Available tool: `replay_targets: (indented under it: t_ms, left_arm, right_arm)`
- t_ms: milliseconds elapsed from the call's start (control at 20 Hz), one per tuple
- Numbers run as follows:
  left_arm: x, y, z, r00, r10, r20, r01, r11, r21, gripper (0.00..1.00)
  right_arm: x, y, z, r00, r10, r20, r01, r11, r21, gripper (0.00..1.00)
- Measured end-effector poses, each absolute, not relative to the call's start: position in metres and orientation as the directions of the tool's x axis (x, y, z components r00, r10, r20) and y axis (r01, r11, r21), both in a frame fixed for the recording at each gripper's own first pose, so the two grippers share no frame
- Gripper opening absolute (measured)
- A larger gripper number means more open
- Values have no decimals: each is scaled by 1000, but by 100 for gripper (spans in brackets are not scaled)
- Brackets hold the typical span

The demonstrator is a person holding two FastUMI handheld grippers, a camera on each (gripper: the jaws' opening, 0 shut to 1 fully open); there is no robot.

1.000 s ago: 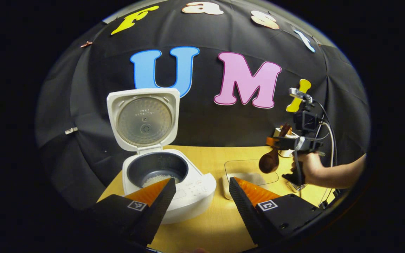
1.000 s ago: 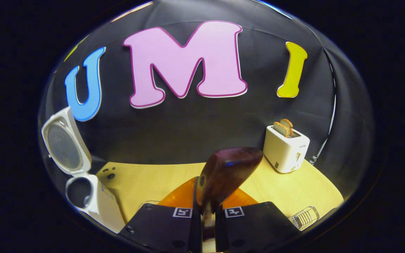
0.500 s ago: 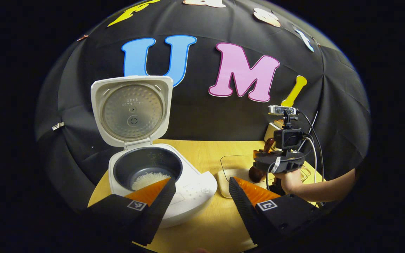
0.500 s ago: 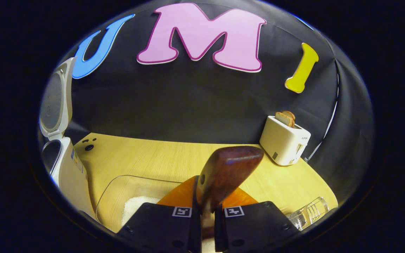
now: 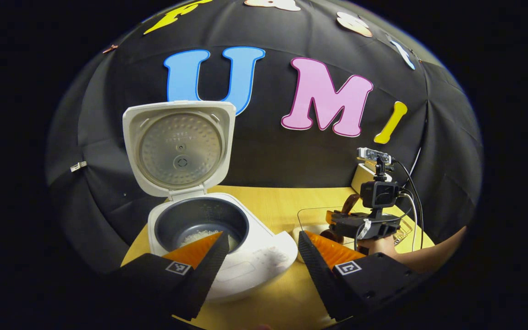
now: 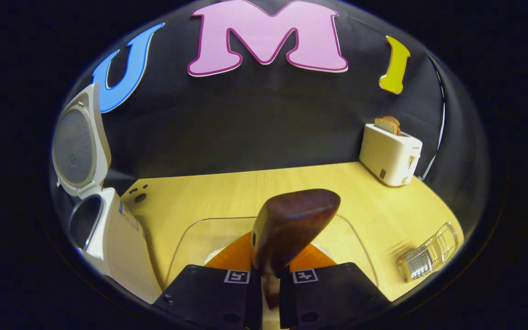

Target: Close the left gripper, press the button to open the rice cooker; take a wooden spoon from the chopstick holder with the right hand, scoop a spoonful of rice and pour it into the rice cooker, then put the wooden spoon back into the chopstick holder.

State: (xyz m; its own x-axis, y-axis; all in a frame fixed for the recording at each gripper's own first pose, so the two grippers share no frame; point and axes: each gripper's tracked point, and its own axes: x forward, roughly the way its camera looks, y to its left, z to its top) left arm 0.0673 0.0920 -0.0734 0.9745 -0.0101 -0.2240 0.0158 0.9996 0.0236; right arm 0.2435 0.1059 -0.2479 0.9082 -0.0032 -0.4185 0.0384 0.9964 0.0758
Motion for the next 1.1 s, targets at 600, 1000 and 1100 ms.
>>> replay_targets:
  t_ms: [600, 1000, 1100]
  left_arm:
    - [59, 90, -66, 979, 12, -205, -6, 1000, 27, 98]
    - [54, 104, -64, 980, 43, -197, -37, 999, 36, 98]
    - [53, 106, -61, 981, 48, -189, -41, 998, 42, 98]
  right_arm:
    - [226, 131, -249, 849, 110, -518, 74, 944, 322, 19]
    - [224, 136, -216, 864, 152, -479, 68, 909, 411, 18]
    - [223, 132, -210, 869, 153, -471, 81, 895, 439, 19]
